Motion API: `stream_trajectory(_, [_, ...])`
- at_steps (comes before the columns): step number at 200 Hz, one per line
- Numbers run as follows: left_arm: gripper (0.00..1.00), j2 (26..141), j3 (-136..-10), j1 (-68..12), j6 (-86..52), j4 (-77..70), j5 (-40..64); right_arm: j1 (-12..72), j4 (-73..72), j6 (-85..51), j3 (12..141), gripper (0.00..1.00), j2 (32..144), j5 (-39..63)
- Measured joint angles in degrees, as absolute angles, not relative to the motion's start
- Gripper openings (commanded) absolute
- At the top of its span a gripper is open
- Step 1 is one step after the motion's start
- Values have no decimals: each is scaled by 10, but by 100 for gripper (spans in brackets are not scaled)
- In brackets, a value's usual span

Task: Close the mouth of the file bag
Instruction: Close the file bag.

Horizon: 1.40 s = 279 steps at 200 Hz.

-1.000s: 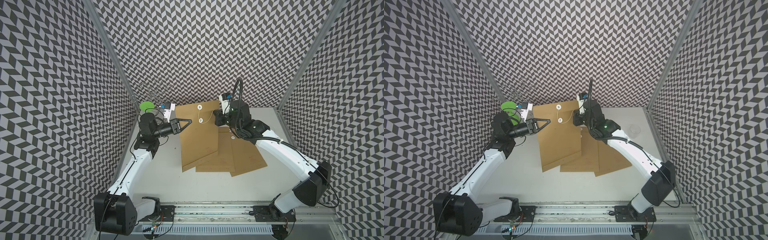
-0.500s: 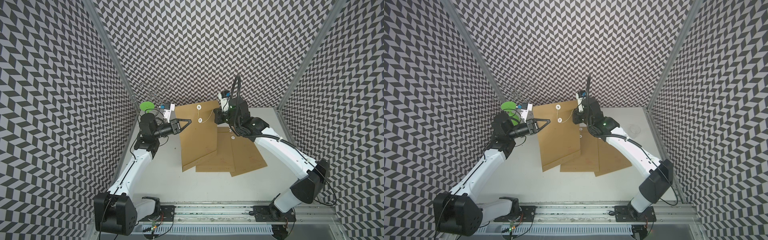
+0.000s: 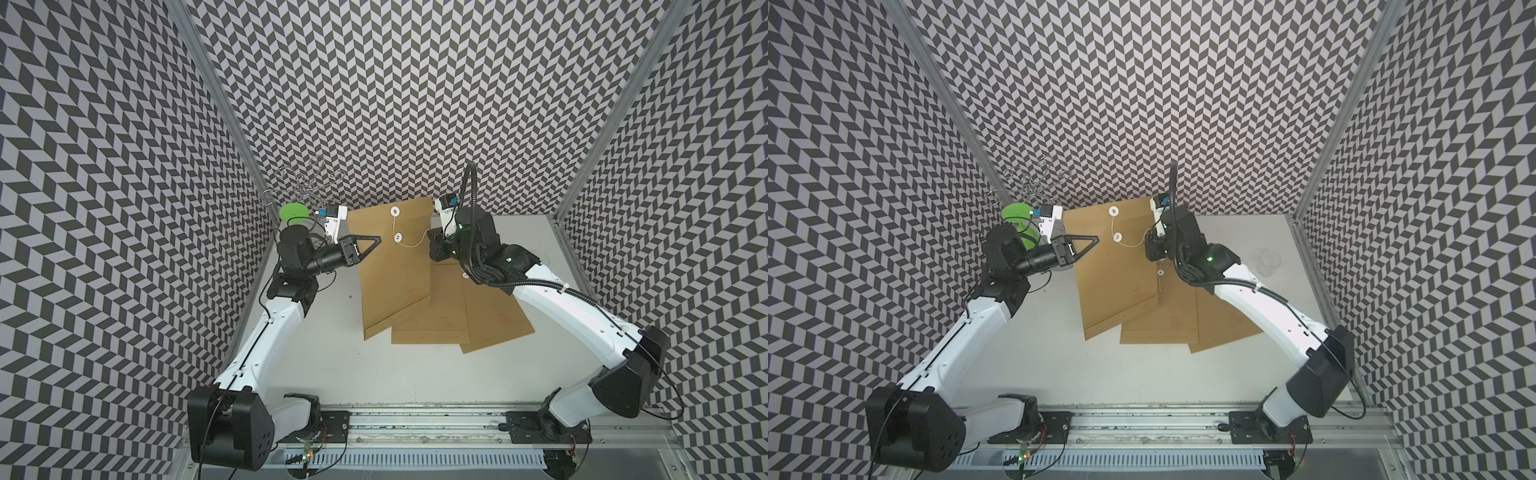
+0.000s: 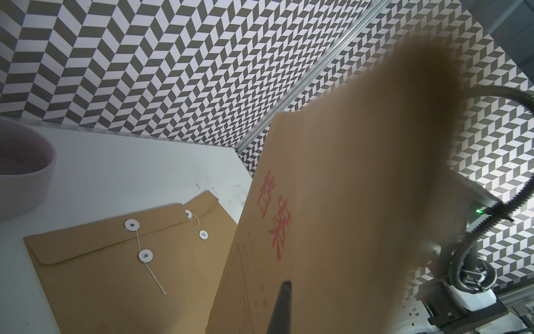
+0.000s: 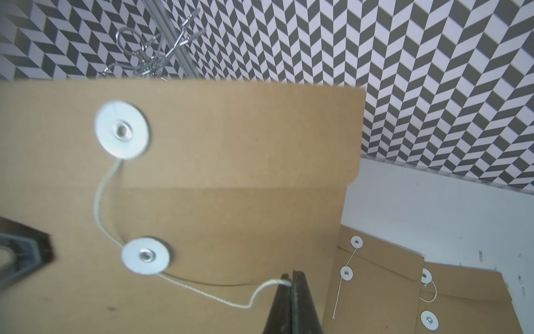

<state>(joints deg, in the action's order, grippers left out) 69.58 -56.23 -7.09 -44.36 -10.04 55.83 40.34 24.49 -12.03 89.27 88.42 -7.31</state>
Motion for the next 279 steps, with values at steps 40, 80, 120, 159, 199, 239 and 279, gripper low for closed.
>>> stream_trajectory(40, [0, 684, -550, -81, -444, -86, 555, 404, 244, -112, 943, 0, 889, -97])
stream_trajectory(80, [0, 672, -547, -100, -444, -88, 553, 404, 245, -94, 986, 0, 926, -125])
stream_trajectory(120, [0, 667, -531, -109, -445, -89, 549, 404, 253, -84, 1004, 0, 959, -133])
stream_trajectory(159, [0, 667, -529, -113, -446, -99, 541, 409, 260, -80, 1038, 0, 978, -133])
stream_trajectory(199, [0, 667, -529, -113, -449, -106, 541, 427, 253, -79, 1047, 0, 978, -139])
stream_trajectory(239, [0, 670, -533, -107, -451, -106, 544, 429, 241, -79, 1004, 0, 971, -155])
stream_trajectory(279, [0, 675, -535, -105, -466, -111, 552, 419, 235, -78, 950, 0, 961, -173])
